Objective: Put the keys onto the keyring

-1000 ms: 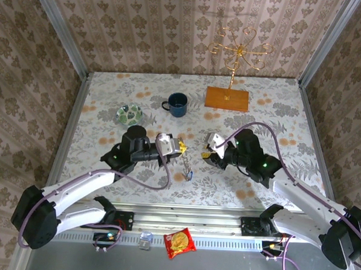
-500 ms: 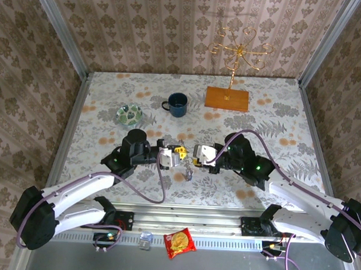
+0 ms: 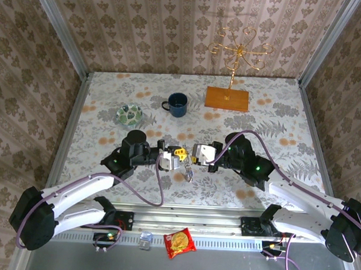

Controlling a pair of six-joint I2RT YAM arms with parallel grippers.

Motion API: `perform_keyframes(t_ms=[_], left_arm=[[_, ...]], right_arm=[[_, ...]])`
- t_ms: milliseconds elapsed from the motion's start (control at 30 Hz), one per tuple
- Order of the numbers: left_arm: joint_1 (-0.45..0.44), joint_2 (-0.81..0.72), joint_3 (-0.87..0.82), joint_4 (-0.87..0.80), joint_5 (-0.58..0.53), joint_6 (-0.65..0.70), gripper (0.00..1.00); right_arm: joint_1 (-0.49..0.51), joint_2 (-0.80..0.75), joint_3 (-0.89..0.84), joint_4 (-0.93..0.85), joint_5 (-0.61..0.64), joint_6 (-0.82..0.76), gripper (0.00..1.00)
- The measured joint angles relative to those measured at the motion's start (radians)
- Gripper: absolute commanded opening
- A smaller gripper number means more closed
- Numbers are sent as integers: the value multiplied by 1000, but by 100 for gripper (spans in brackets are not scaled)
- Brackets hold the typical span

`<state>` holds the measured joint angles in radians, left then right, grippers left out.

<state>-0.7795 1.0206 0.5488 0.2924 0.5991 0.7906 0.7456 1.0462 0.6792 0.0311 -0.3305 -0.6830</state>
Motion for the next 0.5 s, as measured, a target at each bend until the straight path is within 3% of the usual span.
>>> perform_keyframes(t_ms=[400, 500], left_arm=[[0, 0, -2, 1, 6, -5, 0], [0, 0, -3, 0, 6, -11, 0]], right_arm=[[19, 43, 1, 55, -13, -2, 19], [20, 51, 0, 70, -14, -2, 11]])
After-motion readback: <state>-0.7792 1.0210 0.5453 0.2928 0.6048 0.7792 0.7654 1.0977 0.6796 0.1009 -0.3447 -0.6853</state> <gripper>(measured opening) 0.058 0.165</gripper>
